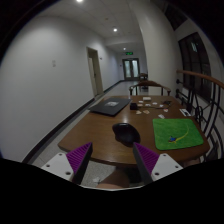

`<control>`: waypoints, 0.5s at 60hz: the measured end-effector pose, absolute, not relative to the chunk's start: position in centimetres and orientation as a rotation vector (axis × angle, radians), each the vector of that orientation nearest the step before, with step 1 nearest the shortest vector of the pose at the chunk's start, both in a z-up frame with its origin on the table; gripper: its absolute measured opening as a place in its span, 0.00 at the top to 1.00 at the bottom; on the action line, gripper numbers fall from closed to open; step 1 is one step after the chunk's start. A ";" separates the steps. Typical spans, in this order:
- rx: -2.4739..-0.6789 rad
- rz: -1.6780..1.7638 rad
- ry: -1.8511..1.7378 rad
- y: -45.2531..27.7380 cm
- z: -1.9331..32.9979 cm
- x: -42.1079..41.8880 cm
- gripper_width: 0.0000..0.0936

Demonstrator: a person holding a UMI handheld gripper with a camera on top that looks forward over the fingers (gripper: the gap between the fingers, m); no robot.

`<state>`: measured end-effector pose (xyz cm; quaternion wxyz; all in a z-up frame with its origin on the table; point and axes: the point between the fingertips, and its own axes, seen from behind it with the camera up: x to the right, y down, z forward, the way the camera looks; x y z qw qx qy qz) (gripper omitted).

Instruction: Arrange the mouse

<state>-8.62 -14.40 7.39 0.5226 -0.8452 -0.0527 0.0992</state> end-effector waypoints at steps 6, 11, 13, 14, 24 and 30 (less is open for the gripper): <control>-2.036 0.196 -0.130 -13.8 6.3 -7.7 0.11; -2.061 0.140 -0.131 -10.5 4.9 -5.9 0.11; -2.064 0.116 -0.137 -10.0 4.2 -5.3 0.11; -2.069 0.105 -0.141 -8.3 3.9 -4.8 0.11; -2.116 0.063 -0.149 -2.2 0.4 -3.3 0.11; -2.134 0.079 -0.154 -1.1 0.1 -3.9 0.10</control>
